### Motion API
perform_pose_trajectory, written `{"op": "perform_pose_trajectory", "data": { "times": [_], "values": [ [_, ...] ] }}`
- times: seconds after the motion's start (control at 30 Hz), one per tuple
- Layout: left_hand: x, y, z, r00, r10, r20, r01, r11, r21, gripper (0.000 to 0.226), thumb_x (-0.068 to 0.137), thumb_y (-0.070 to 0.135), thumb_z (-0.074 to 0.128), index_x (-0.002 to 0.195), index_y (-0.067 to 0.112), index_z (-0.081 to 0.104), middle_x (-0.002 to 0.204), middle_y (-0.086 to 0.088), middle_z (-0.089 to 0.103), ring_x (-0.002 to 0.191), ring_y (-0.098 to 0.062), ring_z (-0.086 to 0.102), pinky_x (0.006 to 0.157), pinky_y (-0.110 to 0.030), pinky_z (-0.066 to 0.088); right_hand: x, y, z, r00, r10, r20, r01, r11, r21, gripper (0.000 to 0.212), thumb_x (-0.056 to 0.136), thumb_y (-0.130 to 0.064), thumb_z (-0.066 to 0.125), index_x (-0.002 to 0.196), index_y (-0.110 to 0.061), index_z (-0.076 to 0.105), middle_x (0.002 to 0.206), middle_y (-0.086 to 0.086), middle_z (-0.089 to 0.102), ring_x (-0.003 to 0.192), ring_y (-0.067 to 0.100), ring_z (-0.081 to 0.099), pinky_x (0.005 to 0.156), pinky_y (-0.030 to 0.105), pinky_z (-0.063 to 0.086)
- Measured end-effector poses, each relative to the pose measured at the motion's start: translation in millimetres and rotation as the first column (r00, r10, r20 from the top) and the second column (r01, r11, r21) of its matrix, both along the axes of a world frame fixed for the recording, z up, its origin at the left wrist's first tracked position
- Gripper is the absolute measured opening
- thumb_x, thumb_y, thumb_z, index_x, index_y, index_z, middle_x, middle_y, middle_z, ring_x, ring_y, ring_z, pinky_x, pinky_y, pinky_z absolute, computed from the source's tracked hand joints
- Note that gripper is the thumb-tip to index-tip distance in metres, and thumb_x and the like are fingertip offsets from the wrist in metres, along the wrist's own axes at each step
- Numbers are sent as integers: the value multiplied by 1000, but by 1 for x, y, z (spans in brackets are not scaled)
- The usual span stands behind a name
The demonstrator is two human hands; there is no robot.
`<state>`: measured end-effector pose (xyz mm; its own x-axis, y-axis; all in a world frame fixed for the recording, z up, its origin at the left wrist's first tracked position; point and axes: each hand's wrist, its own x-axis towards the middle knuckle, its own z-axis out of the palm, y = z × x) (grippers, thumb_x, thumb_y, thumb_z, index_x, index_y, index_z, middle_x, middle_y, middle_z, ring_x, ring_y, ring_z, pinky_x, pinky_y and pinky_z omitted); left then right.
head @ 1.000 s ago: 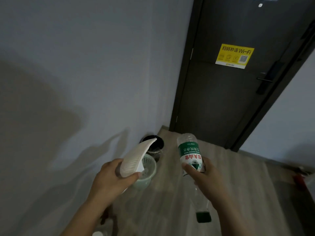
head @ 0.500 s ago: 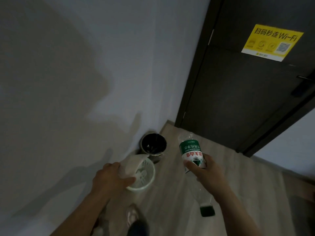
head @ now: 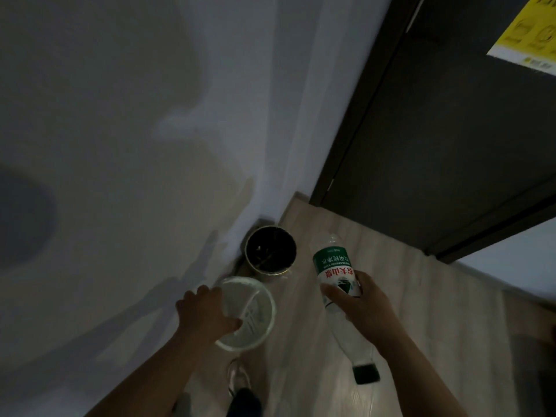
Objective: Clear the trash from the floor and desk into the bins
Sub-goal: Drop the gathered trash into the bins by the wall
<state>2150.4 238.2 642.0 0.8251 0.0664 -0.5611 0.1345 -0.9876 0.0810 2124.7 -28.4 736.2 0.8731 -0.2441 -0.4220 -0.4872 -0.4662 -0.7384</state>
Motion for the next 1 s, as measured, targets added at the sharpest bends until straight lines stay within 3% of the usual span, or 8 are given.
{"op": "perform_pose_trajectory", "data": {
  "times": [0.13, 0.23, 0.4, 0.53, 0.7, 0.83, 0.9, 1.0],
  "values": [
    [25, -4, -13, 997, -72, 21, 71, 996, 47, 85, 63, 77, 60, 128, 24, 47, 129, -2, 48, 121, -29, 46, 99, -40, 39, 22, -2, -12, 999, 0, -41, 0, 1000, 9, 34, 79, -42, 73, 102, -27, 52, 88, -4, 66, 74, 10, 66, 60, 23, 52],
    [40, -10, -25, 997, -58, -53, 60, 998, 25, 90, 69, 75, 57, 140, 23, 35, 150, -6, 30, 142, -34, 19, 111, -51, 21, 43, -7, -25, 998, 12, -69, -12, 1000, 6, 33, 78, -43, 73, 99, -31, 50, 86, -7, 65, 72, 6, 65, 54, 17, 48],
    [53, -18, -27, 1000, -19, -7, 19, 999, -50, 66, 76, 60, 57, 128, 22, 48, 127, -1, 54, 120, -21, 50, 95, -28, 41, 86, -19, -51, 985, 69, -159, -71, 997, -11, 45, 77, -46, 74, 108, -24, 50, 92, -6, 62, 80, 9, 64, 65, 27, 55],
    [63, -23, -12, 999, 13, -50, -16, 998, -62, 66, 88, 53, 49, 144, 22, 32, 139, 0, 44, 129, -18, 43, 104, -28, 34, 130, -29, -77, 936, 112, -334, -116, 993, 9, 62, 76, -44, 76, 122, -13, 49, 102, 2, 56, 89, 17, 59, 81, 39, 57],
    [81, -29, 6, 998, 46, 44, -42, 995, -91, 60, 92, 50, 48, 143, 24, 33, 137, 5, 47, 124, -12, 46, 100, -23, 35, 189, -31, -112, 828, 240, -506, -268, 963, 17, 72, 77, -44, 76, 130, -5, 49, 113, 11, 56, 89, 23, 57, 62, 28, 49],
    [93, -40, 13, 992, 79, 95, -70, 993, -98, 58, 93, 51, 45, 144, 27, 30, 138, 7, 45, 123, -10, 46, 101, -20, 33, 232, -24, -134, 752, 315, -579, -335, 939, 75, 57, 79, -39, 74, 121, -3, 59, 94, 9, 63, 81, 19, 64, 50, 23, 45],
    [101, -43, 15, 985, 117, 125, -105, 990, -97, 57, 93, 50, 45, 144, 28, 32, 138, 7, 46, 124, -11, 46, 101, -21, 33, 261, -15, -145, 719, 354, -598, -369, 924, 102, 51, 80, -37, 73, 117, -4, 62, 80, 1, 60, 71, 15, 62, 50, 24, 46],
    [110, -45, 17, 969, 182, 168, -163, 979, -122, 56, 92, 48, 47, 143, 27, 36, 136, 7, 48, 123, -11, 46, 101, -22, 32, 301, 4, -158, 699, 394, -596, -438, 896, 78, 49, 79, -37, 73, 114, -5, 61, 88, 6, 62, 68, 17, 59, 55, 27, 50]
  ]
}}
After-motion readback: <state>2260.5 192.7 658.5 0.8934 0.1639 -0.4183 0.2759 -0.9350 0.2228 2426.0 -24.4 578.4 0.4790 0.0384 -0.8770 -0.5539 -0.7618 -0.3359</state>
